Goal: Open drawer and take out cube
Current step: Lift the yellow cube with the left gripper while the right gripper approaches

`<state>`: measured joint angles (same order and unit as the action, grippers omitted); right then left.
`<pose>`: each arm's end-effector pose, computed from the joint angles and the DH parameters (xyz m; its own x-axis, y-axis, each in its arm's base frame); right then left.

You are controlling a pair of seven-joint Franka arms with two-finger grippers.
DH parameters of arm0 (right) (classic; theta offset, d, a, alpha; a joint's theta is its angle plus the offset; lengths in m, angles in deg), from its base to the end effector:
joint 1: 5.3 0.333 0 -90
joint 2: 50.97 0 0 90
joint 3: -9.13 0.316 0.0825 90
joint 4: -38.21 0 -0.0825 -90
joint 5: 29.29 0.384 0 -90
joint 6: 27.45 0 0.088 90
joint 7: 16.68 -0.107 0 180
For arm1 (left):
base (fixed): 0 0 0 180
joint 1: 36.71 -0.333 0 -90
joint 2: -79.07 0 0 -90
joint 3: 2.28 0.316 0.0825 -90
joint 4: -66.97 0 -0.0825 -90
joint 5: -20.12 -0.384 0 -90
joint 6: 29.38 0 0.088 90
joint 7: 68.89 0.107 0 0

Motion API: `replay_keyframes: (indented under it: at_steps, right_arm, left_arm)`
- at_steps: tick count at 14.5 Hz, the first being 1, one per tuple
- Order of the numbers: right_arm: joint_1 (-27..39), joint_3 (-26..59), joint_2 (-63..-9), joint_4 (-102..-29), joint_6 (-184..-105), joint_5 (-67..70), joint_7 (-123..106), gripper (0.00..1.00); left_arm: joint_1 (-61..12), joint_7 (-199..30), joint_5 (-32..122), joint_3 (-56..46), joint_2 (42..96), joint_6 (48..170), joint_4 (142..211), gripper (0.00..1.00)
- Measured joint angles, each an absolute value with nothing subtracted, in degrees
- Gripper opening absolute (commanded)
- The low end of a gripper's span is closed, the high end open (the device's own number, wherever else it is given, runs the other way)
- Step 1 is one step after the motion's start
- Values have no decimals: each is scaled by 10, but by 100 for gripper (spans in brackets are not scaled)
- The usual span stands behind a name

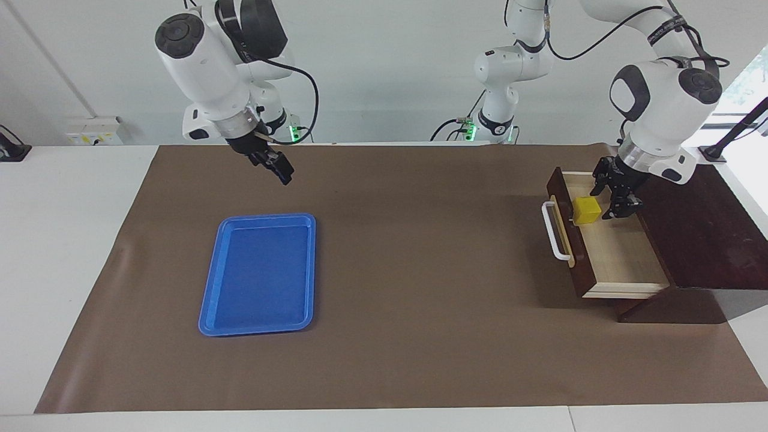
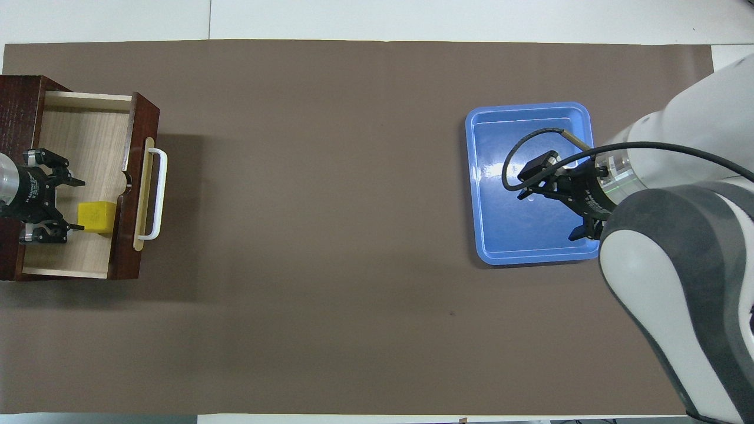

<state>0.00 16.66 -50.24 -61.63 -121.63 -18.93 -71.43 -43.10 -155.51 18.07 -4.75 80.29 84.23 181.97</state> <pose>0.5372 0.1405 0.5442 0.7129 -0.6690 -0.2106 -0.6860 -0.7275 -0.0112 0.5467 0.0396 0.4641 0.0050 0.9994 0.0334 1.0000 -0.0049 -0.0052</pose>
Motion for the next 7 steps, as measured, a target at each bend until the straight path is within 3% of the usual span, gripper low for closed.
replay_keyframes:
  at_steps: [5,6,7]
  right_arm:
    - [16,167,-486,-616,-1233,-166,-795,100]
    - [17,167,-486,-616,-1233,-164,-799,100]
    - [18,167,-485,-616,-1233,-164,-802,100]
  left_arm:
    - [-431,-1555,180,-48,803,890,1861,98]
    - [-431,-1555,180,-48,803,890,1863,68]
    - [-431,-1556,180,-48,803,891,1864,21]
